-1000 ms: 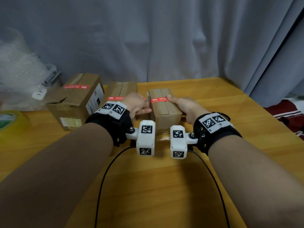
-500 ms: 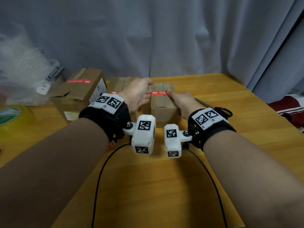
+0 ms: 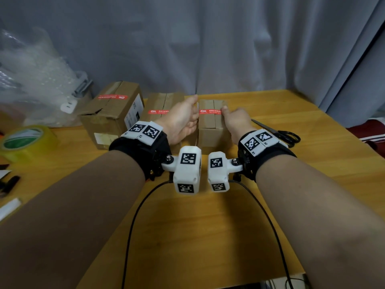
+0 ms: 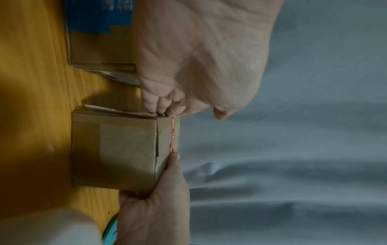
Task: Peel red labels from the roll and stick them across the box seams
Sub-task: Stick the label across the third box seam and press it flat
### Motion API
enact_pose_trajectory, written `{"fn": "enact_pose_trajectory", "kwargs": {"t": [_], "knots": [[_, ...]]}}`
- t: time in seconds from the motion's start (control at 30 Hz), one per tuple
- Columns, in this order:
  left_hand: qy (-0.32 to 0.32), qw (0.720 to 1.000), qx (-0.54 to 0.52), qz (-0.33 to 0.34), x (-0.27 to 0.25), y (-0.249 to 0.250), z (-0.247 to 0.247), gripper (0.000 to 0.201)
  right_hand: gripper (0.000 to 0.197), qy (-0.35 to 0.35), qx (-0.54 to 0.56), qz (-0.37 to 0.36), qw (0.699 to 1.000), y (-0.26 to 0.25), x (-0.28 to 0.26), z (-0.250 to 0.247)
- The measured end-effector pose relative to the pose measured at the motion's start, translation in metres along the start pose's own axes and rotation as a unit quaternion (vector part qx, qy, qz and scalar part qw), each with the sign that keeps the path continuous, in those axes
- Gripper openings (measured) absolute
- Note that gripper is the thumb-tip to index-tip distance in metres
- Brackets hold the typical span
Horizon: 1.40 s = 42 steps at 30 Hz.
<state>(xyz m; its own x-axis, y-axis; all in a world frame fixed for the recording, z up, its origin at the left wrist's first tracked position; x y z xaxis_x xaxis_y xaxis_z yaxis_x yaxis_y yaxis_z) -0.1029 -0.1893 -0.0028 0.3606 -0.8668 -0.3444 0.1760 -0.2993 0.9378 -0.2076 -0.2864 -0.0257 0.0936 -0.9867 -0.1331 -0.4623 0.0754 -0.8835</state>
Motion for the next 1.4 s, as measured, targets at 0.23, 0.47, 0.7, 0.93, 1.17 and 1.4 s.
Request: {"fn": "enact_pose_trajectory", "kwargs": {"t": [0.23,0.47,0.7,0.93,1.17,1.4], "knots": [[0.056,0.985,0.136,0.085,0.004,0.018,-0.019,0.05,0.053,-0.068,-0.057,-0.036,0.995,-0.001,0.009,-0.007],[-0.024,0.709,0.663,0.241,0.019,0.008,-0.003,0.073,0.052,-0.177,-0.318,-0.363,0.857,-0.021,-0.015,-0.009],[0.03,0.631,0.733,0.251,0.018,0.006,-0.003,0.067,0.057,-0.162,-0.472,-0.317,0.807,-0.021,-0.009,0.0],[0.094,0.64,0.709,0.28,0.015,-0.001,-0.001,0.056,0.046,-0.076,-0.418,-0.311,0.85,-0.014,-0.015,-0.005],[0.138,0.631,0.708,0.287,0.008,0.0,-0.002,0.047,0.052,-0.071,-0.342,-0.245,0.904,-0.007,-0.017,-0.005],[0.054,0.633,0.745,0.2,0.019,0.007,-0.011,0.073,0.06,-0.113,-0.397,-0.263,0.872,-0.015,-0.012,-0.002]]}}
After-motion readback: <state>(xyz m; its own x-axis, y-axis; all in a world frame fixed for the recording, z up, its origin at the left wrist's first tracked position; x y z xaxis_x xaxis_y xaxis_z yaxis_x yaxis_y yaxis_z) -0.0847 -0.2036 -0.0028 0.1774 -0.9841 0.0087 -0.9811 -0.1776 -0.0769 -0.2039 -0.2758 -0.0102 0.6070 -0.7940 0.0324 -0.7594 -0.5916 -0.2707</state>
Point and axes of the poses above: each hand's wrist, its own x-axis towards the middle knuckle, its own z-axis out of the palm, y = z × x, the point moved 4 cm from there along x, towards the middle knuckle, and after that the axes turned 4 degrees about y, right-handed, at the moved point
